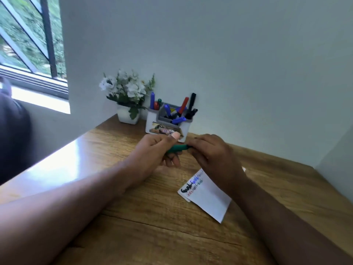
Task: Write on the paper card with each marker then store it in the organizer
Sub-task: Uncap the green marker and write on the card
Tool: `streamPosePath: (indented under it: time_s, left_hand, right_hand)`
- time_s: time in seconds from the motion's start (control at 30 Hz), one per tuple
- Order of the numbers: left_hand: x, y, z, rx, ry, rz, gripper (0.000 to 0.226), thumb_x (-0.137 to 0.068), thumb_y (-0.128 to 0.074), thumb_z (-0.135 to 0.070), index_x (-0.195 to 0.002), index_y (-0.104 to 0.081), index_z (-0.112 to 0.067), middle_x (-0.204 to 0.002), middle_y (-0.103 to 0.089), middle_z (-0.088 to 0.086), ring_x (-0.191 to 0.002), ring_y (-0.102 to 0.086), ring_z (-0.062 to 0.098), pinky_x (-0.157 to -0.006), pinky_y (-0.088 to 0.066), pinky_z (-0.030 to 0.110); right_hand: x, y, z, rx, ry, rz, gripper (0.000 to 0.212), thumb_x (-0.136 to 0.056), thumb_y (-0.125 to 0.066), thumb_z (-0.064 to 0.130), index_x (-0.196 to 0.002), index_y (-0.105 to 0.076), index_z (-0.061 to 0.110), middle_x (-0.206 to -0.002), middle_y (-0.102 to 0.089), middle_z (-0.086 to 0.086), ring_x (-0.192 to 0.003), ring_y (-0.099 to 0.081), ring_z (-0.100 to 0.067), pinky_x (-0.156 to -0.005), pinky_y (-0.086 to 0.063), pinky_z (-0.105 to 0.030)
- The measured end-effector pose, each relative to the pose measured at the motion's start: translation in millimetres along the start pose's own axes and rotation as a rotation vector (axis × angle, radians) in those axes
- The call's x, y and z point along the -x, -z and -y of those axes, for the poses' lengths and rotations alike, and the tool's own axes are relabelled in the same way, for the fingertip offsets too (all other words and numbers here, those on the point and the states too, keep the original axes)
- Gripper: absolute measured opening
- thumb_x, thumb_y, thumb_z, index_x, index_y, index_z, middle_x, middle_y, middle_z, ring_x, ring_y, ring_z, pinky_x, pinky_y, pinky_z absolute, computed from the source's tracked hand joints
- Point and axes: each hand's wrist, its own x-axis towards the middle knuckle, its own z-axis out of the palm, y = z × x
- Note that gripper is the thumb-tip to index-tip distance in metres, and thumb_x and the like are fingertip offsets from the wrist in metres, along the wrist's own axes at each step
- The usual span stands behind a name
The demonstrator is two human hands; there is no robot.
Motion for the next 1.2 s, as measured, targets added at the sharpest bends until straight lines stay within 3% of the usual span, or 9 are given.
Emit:
streamPosePath:
  time_s: [0.23,0.37,0.5,0.6,0.73,0.9,1.0,1.1,1.2]
  left_hand:
    - [-10.7,20.9,-1.1,0.118,-0.047,-0.094,0.061,-0.093,-0.032,-0.053,-0.091,-0.071,-0.006,-0.074,-0.072,0.012,-0.065,-0.058,0.021,-0.057,-0.042,0.028]
    - [-18.5,40.0,13.4,-0.152,-0.029,-0.21,0.024,-0.094,-0.053,-0.04,-0.104,-0.068,-0.024,-0.09,-0.071,0.0,-0.076,-0.063,0.015,-0.068,-0.052,0.035]
    - [-27.3,46.7,20.5,-0.252,0.115,-0.258,0.029,-0.092,-0.062,-0.027,-0.12,-0.056,-0.028,-0.087,-0.064,-0.004,-0.062,-0.055,0.009,-0.055,-0.05,0.023]
    - [-33.2,43.6,19.0,-0.461,0.144,-0.268,0.041,-0.091,-0.062,-0.025,-0.13,-0.049,-0.026,-0.086,-0.063,-0.007,-0.07,-0.059,0.007,-0.055,-0.046,0.016]
    - [-42.3,32.6,23.6,-0.772,0.142,-0.219,0.055,-0.088,-0.062,-0.025,-0.139,-0.039,-0.021,-0.128,-0.058,0.007,-0.114,-0.058,0.023,-0.096,-0.051,0.038]
    - [-46.4,29.8,25.9,-0.877,0.126,-0.173,0.057,-0.089,-0.059,-0.029,-0.14,-0.035,-0.025,-0.135,-0.052,0.006,-0.121,-0.053,0.023,-0.098,-0.048,0.04]
    - [-48.4,32.4,27.5,-0.867,0.132,-0.164,0.057,-0.089,-0.059,-0.03,-0.141,-0.035,-0.025,-0.135,-0.052,0.006,-0.121,-0.052,0.024,-0.098,-0.048,0.041]
    - [-49.6,32.2,27.1,-0.863,0.13,-0.153,0.057,-0.089,-0.059,-0.03,-0.141,-0.036,-0.025,-0.138,-0.051,0.005,-0.124,-0.05,0.023,-0.1,-0.047,0.04]
    - [-49.8,33.0,25.4,-0.857,0.121,-0.146,0.053,-0.09,-0.059,-0.03,-0.14,-0.041,-0.024,-0.138,-0.051,0.004,-0.125,-0.049,0.023,-0.1,-0.044,0.038]
  right_hand:
    - [-39.9,-4.2,0.4,-0.024,0.003,0.004,0.021,-0.086,-0.062,0.018,-0.103,-0.07,0.009,-0.091,-0.073,-0.005,-0.076,-0.066,-0.021,-0.068,-0.053,-0.028]
    - [-68.0,9.9,-0.6,-0.396,-0.314,-0.185,0.017,-0.083,-0.072,0.009,-0.098,-0.068,0.016,-0.086,-0.071,0.006,-0.076,-0.067,-0.008,-0.072,-0.055,-0.021]
    - [-113.9,16.1,-8.4,-0.658,-0.385,-0.315,0.052,-0.083,-0.07,0.002,-0.122,-0.05,0.03,-0.084,-0.074,-0.002,-0.08,-0.073,-0.016,-0.076,-0.059,-0.038]
    - [-148.2,10.0,-12.4,-0.542,-0.355,-0.316,0.08,-0.083,-0.069,-0.001,-0.144,-0.029,0.029,-0.083,-0.071,-0.007,-0.073,-0.071,-0.014,-0.07,-0.059,-0.03]
    - [-175.4,-14.0,-15.8,-0.404,-0.333,-0.233,0.048,-0.082,-0.069,-0.001,-0.123,-0.054,0.017,-0.093,-0.067,-0.005,-0.076,-0.069,-0.016,-0.08,-0.058,-0.036]
    - [-184.1,-38.1,-16.6,-0.319,-0.359,0.081,0.042,-0.084,-0.068,0.011,-0.126,-0.062,0.015,-0.121,-0.066,-0.005,-0.106,-0.064,-0.017,-0.099,-0.046,-0.029]
    - [-181.3,-39.5,-16.3,-0.225,-0.342,0.309,0.05,-0.087,-0.066,0.018,-0.136,-0.053,0.022,-0.141,-0.051,-0.004,-0.129,-0.048,-0.019,-0.106,-0.033,-0.026]
    - [-172.1,-26.9,-11.7,-0.22,-0.34,0.243,0.044,-0.087,-0.064,0.016,-0.13,-0.059,0.025,-0.138,-0.056,0.0,-0.126,-0.05,-0.014,-0.101,-0.033,-0.022]
    - [-146.0,-7.0,0.1,-0.298,-0.41,0.072,0.027,-0.087,-0.065,0.014,-0.113,-0.07,0.02,-0.112,-0.068,0.002,-0.098,-0.064,-0.013,-0.091,-0.044,-0.021]
